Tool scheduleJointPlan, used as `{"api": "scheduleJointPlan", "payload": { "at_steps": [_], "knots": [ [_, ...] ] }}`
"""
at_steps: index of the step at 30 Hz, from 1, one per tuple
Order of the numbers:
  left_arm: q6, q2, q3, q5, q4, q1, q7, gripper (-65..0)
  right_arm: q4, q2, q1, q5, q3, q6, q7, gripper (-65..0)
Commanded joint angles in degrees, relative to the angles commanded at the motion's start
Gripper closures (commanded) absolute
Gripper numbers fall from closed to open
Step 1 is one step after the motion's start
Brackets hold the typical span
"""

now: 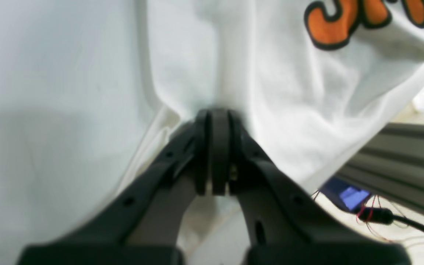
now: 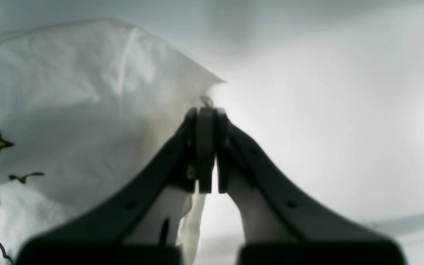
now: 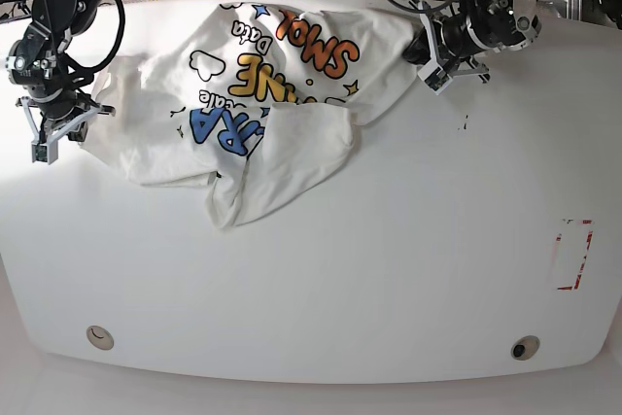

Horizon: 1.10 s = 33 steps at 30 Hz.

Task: Fold the T-shirt properly
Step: 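Pull the held edges apart with both grippers to spread the shirt flat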

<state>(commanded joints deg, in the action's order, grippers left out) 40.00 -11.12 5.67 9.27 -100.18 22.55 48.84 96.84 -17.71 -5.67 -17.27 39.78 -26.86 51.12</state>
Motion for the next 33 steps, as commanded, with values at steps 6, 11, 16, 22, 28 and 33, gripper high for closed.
{"api": "scheduleJointPlan", "payload": {
  "at_steps": [6, 11, 16, 22, 28, 33],
  "knots": [
    [0.0, -0.4, 2.0, -6.1, 7.0, -8.7, -0.2, 0.0, 0.0, -0.3, -0.1, 0.0, 0.2, 0.00, 0.0, 0.0],
    [0.0, -2.3, 2.1, -7.5, 12.1, -18.1, -0.1, 0.0, 0.3, 0.0, -1.3, -0.3, -0.1, 0.00, 0.0, 0.0],
    [0.0, -2.3, 1.9, -8.0, 18.6, -27.5, -0.1, 0.0, 0.1, 1.9, -3.0, 0.0, 0.2, 0.00, 0.0, 0.0],
    [0.0, -1.9, 1.8, -12.7, 26.3, -38.0, -0.2, 0.0, 0.3, 3.9, -5.0, -0.1, -0.1, 0.00, 0.0, 0.0],
    [0.0, -0.5, 1.8, -12.7, 23.3, -41.8, 0.0, 0.0, 0.4, 5.5, -5.5, -0.4, -0.3, 0.00, 0.2, -0.2],
    [0.0, -0.4, 1.8, -12.7, 19.6, -42.0, -0.1, 0.0, 0.4, 5.5, -5.5, -0.4, -0.3, 0.00, 0.2, -9.5]
  ]
}}
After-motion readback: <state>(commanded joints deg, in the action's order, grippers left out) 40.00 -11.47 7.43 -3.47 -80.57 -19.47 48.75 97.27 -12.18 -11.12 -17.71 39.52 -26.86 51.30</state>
